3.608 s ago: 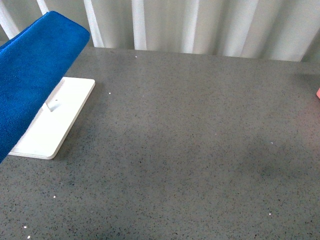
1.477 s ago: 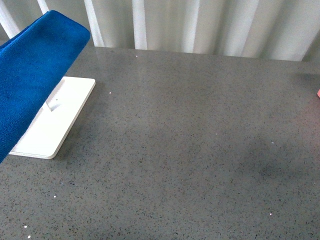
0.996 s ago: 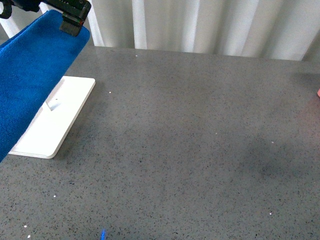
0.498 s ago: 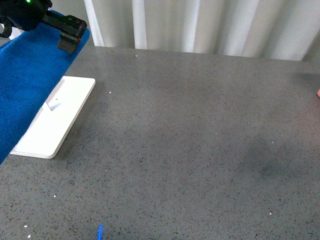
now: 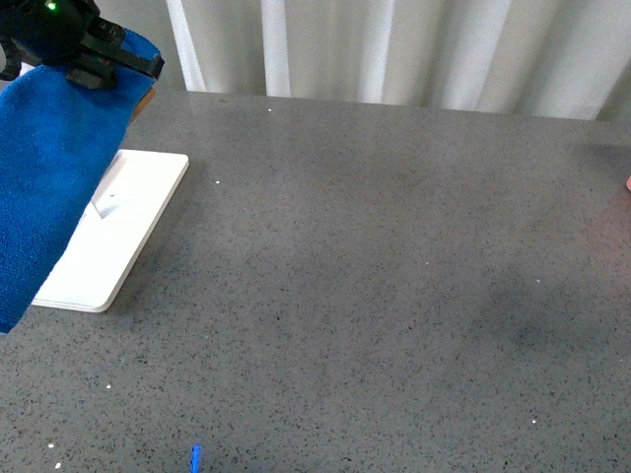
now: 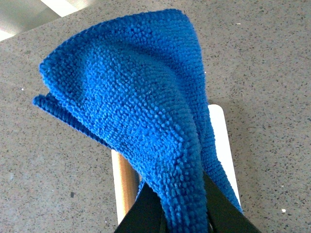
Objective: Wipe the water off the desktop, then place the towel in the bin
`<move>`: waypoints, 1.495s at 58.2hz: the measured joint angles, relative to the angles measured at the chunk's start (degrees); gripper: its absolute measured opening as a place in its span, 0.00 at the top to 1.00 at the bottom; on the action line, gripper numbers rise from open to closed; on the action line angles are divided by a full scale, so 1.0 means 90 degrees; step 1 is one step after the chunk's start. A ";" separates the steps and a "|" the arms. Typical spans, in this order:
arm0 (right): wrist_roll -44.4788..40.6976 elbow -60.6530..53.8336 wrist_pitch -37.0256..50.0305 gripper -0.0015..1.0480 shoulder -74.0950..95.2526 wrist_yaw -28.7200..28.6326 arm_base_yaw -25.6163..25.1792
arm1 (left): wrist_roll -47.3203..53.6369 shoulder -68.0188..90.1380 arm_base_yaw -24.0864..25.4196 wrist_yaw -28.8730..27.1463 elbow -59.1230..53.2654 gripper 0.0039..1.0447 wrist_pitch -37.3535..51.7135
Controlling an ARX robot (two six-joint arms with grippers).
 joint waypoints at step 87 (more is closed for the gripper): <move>0.0000 0.0000 0.0000 0.07 0.0000 0.0002 0.0000 | -0.4981 -0.2472 -0.2968 0.3852 -0.2895 0.95 0.5472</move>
